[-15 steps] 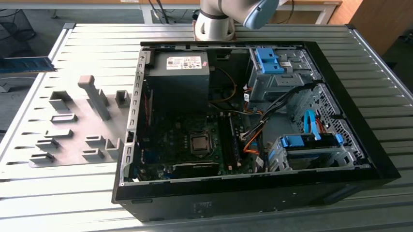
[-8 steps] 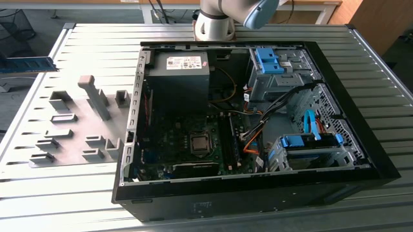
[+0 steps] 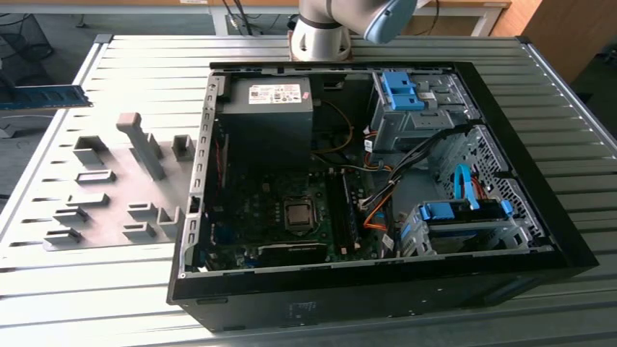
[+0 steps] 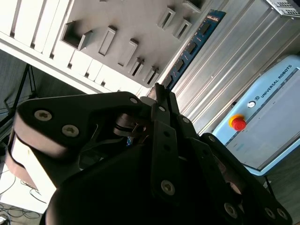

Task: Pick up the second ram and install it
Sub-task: 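Pick up the second ram and move it above second insertion slot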

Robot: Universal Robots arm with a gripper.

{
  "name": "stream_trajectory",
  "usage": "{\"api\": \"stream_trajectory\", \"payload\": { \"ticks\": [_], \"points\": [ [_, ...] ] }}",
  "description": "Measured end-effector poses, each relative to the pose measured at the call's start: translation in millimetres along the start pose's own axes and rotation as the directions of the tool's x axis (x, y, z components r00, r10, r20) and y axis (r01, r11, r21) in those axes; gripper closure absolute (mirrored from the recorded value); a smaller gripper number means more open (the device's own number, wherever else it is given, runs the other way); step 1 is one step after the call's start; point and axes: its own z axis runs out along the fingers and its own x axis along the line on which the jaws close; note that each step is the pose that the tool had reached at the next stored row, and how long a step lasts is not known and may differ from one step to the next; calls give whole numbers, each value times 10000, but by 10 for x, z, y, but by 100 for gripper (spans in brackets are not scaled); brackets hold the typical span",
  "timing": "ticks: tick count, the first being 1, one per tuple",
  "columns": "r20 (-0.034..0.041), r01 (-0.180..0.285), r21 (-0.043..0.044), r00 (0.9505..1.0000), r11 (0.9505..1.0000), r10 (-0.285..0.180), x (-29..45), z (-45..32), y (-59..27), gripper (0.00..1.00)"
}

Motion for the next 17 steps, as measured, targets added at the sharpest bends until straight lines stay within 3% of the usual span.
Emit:
{"api": "stream_trajectory", "payload": {
  "ticks": [17],
  "points": [
    [1, 0, 0, 10000, 10000, 0, 3, -1, -101, 86]
  ]
}}
